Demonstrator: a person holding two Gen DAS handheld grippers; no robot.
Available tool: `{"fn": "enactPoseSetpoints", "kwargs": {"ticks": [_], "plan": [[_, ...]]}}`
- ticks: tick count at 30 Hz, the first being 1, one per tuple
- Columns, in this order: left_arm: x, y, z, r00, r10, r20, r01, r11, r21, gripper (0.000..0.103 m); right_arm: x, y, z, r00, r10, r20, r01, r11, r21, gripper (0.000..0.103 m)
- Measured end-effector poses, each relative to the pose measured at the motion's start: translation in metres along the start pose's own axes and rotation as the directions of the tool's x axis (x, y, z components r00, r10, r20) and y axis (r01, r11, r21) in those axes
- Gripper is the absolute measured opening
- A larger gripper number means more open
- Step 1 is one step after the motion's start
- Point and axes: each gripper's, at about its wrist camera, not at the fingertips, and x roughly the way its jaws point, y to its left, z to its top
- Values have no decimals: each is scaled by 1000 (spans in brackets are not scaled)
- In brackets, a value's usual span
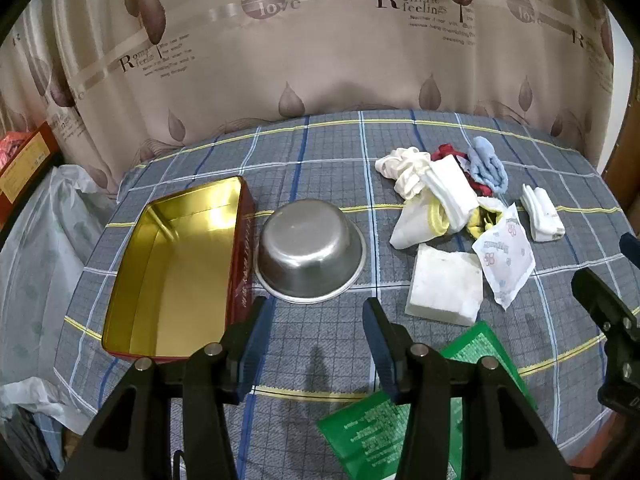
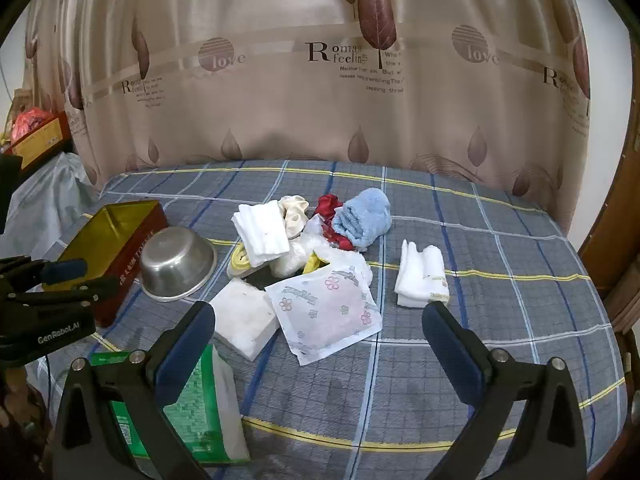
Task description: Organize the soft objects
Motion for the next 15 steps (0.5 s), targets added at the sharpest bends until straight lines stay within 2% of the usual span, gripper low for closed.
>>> {"fn": "enactPoseSetpoints", "kwargs": {"ticks": [15], "plan": [[1,1,0,1000,6,-7,-6,1000,8,49,1,-3,-1,1000,-3,0,3,1000,2,103]]}}
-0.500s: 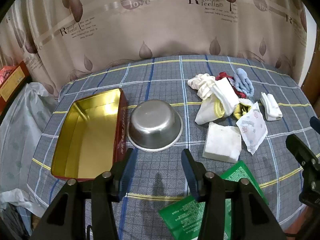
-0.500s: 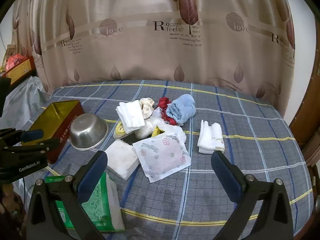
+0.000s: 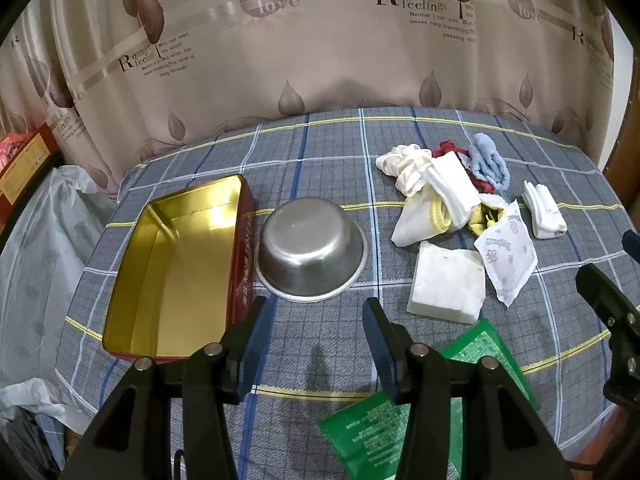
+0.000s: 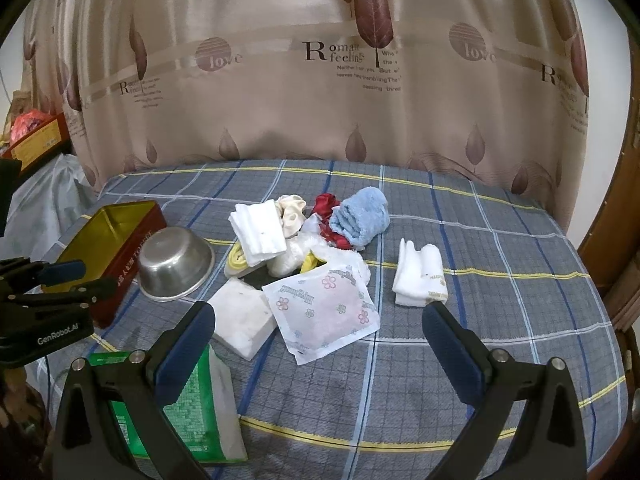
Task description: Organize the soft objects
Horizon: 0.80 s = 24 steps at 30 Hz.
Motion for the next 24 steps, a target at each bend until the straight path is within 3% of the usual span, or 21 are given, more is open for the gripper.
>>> {"fn": "enactPoseSetpoints", "kwargs": {"ticks": [24], "plan": [[3,-1,2,1000,3,-9,-3,1000,5,49,0,0,0,1000,1,-4,-1,1000,-7,103]]}}
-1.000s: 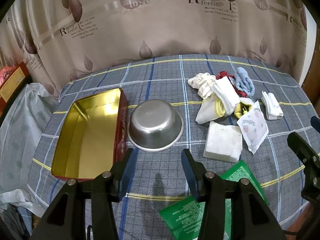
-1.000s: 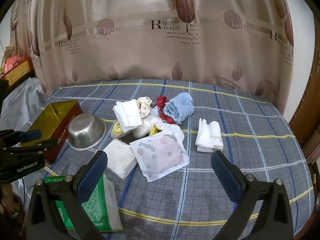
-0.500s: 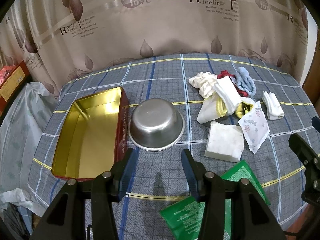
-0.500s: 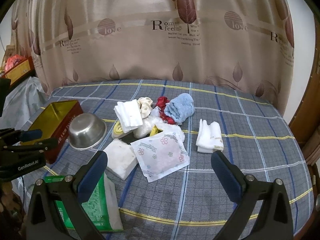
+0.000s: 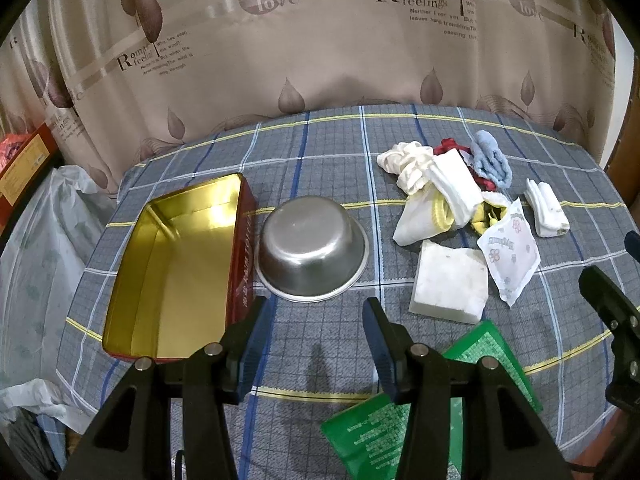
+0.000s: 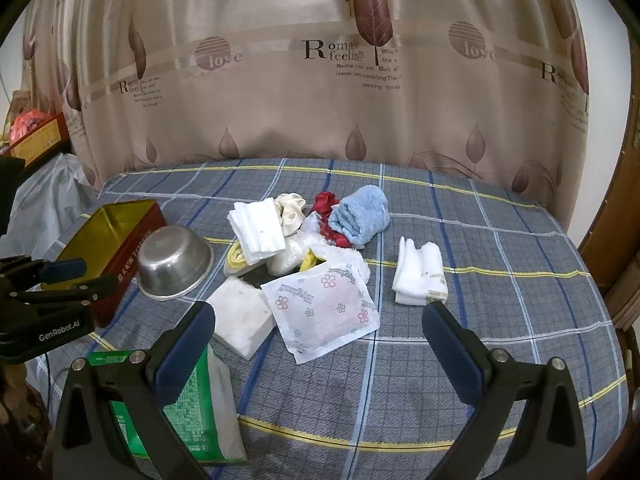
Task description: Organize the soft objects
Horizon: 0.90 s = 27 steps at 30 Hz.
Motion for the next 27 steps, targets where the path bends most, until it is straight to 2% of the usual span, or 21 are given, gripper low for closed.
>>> {"fn": "enactPoseSetpoints", "kwargs": {"ticks": [27], "plan": [[1,2,-1,1000,-1,-3,1,1000,-2,49,5,5,-1,1000,11,-23,-11,1000,-2,103]]}}
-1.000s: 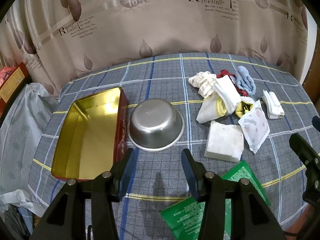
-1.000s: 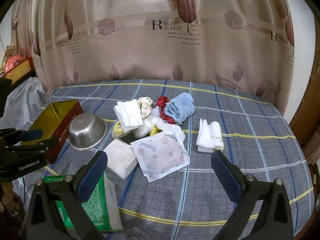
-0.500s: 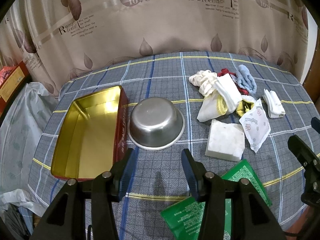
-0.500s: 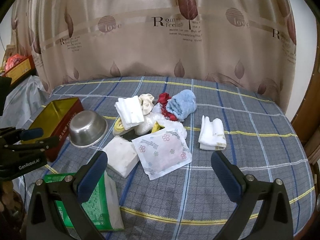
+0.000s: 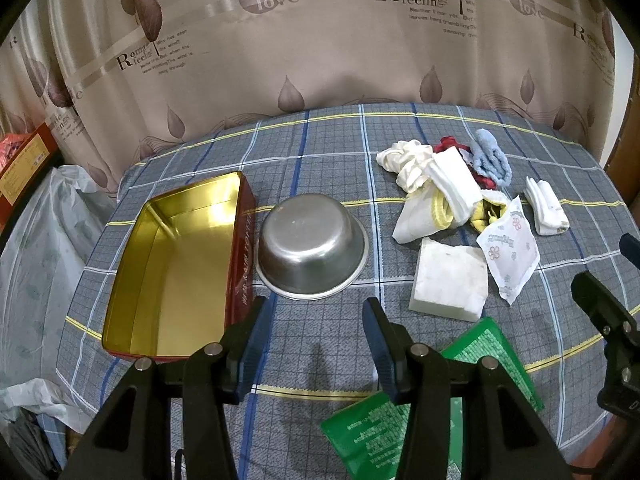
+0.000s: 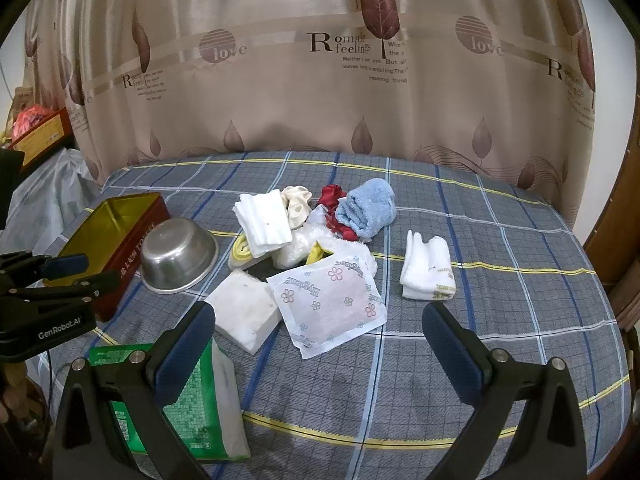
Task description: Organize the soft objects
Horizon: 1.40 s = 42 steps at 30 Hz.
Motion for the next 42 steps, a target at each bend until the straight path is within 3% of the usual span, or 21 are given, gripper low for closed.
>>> {"fn": "enactPoseSetpoints", "kwargs": {"ticks": [28,36,42], "plan": [[1,-4,8,999,-29,23,29,999,37,49,1,-8,-2,1000,-20,7,20,1000,11,103],[10,-7,24,997,-71,20,70,995,68,49,7,-41,3,995,-100,11,99,994,50,103],[22,-11,31,994,-107,-3,107,992,70,49,31,-81,1,991,-124,-53,130,984,121,102]]}}
